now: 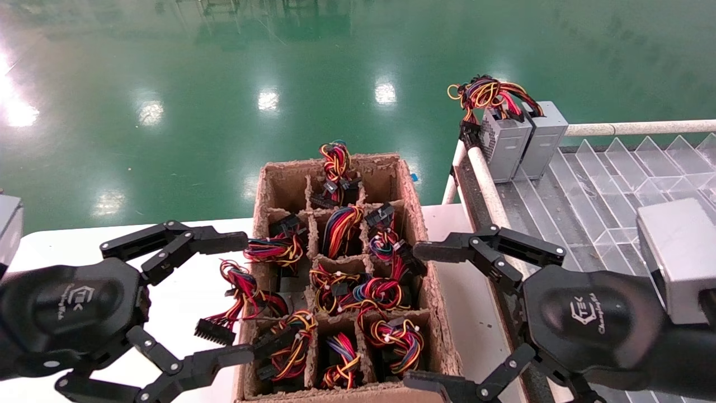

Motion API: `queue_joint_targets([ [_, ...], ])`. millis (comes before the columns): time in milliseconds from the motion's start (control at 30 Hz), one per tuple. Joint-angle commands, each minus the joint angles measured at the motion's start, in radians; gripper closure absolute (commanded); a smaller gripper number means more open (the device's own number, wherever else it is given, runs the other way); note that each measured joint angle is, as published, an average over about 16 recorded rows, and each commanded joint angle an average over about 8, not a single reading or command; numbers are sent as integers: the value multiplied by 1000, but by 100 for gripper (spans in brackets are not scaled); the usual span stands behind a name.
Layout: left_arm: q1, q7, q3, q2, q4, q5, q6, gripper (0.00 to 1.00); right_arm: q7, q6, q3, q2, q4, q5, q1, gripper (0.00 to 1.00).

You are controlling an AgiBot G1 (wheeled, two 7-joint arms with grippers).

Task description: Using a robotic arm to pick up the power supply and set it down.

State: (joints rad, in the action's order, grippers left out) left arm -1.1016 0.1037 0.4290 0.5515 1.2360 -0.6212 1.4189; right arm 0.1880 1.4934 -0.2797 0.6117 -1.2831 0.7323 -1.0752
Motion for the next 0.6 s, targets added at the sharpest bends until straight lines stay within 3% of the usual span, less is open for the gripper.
queue_joint_targets([
  [33, 0, 0, 0, 0, 0, 0, 0, 0, 0, 0, 0, 0, 0, 0, 0, 0],
  [333, 0, 0, 0, 0, 0, 0, 0, 0, 0, 0, 0, 0, 0, 0, 0, 0],
  [367, 0, 0, 0, 0, 0, 0, 0, 8, 0, 0, 0, 0, 0, 0, 0, 0],
  [500, 0, 0, 0, 0, 0, 0, 0, 58, 0, -12, 3, 0, 4, 2, -2, 0],
  [600, 0, 0, 0, 0, 0, 0, 0, 95, 0, -81, 5, 10, 6, 38, -16, 0],
])
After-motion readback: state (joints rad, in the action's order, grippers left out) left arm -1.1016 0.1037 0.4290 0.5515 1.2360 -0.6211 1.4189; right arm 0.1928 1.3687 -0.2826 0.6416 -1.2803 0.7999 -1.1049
